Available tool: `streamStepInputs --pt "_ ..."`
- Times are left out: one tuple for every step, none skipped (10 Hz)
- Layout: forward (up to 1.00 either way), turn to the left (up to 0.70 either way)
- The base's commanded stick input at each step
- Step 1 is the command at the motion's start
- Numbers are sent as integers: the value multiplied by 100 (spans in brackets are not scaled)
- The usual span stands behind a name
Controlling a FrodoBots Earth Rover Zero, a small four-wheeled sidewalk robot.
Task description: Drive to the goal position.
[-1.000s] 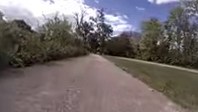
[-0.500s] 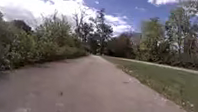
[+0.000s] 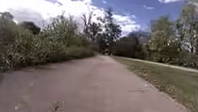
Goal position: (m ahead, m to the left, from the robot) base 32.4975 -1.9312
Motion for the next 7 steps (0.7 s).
streamStepInputs --pt "100 0" --pt "100 0" --pt "100 0" --pt "100 0" --pt "100 0" --pt "100 0" --pt "100 0"
